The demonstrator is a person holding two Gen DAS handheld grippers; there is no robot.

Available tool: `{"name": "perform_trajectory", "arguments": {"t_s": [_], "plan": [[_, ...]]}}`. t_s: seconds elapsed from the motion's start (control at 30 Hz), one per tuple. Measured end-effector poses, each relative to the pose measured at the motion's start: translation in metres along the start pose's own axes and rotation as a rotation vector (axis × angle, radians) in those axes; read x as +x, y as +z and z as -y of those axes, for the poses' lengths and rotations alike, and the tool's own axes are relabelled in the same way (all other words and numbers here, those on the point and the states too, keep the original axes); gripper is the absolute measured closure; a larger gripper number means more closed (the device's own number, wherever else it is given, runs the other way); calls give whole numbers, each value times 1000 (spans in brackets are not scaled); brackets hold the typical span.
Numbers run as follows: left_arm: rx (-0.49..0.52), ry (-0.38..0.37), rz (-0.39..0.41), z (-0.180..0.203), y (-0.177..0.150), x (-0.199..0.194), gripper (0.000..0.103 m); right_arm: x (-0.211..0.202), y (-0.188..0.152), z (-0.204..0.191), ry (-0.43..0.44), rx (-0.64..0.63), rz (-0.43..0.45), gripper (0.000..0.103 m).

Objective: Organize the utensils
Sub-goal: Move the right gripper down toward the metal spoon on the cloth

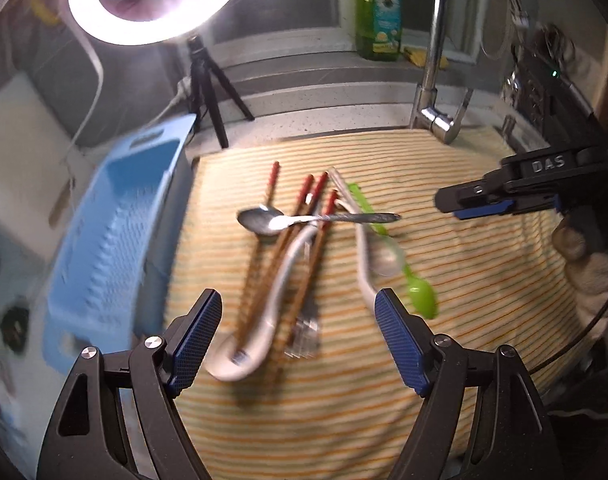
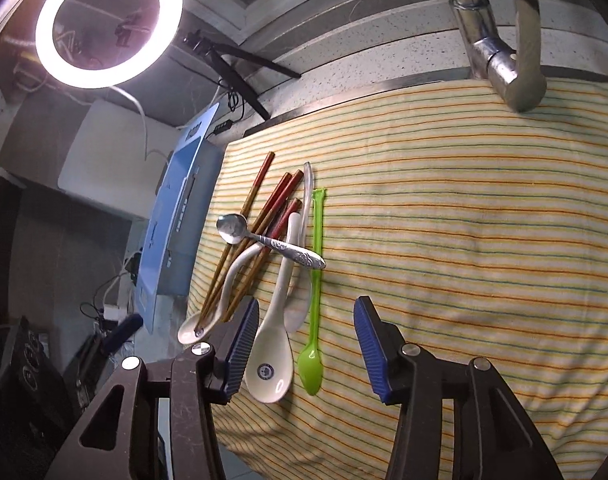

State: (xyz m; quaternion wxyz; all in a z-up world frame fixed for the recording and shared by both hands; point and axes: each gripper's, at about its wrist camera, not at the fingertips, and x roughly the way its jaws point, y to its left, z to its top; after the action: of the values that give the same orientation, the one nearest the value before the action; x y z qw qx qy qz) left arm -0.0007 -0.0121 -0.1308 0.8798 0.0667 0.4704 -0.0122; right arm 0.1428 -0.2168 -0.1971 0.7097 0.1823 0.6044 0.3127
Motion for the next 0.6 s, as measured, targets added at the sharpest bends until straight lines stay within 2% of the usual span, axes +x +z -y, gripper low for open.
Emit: {"name": "perform_trajectory", "arguments": {"t_s": [0.2,0.33,0.5,0.6], "plan": [[229,-59,-50,-33,26,27,25,1,-3,-12,3,123,81,59],[352,-152,-78,-46,44,46,25,8,-9,-11,-9,258,120,59],[440,-265,-126,-53,63,72,25,14,-20,-9,-34,382,165,59],[506,-281,-148,-50,68,89,25,20,-23,-10,-46,425,179,59]]}}
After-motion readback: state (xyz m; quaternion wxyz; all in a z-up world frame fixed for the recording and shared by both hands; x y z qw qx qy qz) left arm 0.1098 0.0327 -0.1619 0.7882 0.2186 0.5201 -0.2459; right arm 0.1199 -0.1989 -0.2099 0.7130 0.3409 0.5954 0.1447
